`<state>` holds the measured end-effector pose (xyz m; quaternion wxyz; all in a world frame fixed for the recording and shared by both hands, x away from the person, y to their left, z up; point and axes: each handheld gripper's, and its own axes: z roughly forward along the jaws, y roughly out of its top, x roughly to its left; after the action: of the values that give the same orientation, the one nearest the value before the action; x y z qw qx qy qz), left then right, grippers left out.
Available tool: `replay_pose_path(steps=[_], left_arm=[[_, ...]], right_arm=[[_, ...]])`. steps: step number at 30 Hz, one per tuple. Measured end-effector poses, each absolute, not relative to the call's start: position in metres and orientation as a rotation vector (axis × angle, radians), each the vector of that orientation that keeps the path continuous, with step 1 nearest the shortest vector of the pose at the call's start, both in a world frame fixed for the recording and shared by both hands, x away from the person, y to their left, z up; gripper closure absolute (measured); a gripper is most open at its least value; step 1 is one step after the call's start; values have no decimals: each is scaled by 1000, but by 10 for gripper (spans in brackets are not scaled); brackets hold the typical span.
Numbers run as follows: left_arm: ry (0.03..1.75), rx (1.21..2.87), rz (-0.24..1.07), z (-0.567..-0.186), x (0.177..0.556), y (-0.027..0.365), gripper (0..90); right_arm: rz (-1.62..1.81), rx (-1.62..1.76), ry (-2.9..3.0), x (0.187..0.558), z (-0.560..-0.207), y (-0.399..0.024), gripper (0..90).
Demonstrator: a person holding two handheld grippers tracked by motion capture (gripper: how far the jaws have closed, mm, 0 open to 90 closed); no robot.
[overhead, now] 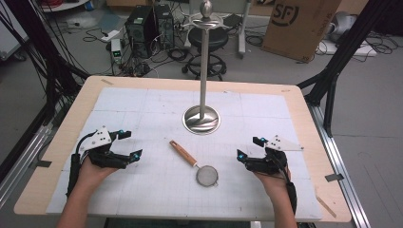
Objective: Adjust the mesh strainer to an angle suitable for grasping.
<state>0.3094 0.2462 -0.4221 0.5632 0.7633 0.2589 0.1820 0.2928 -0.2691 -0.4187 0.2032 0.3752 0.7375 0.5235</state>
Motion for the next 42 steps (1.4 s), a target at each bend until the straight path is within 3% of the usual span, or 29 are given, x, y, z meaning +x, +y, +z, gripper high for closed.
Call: replay_pose_path(steps=[26,42], left_arm=[[634,1779,441,-420,309,253,155],[630,1778,446,-419,308,252,155]], right_arm=[[1422,1062,2082,293,-422,-264,155],[1406,1012,2142,299,-417,-235,155]])
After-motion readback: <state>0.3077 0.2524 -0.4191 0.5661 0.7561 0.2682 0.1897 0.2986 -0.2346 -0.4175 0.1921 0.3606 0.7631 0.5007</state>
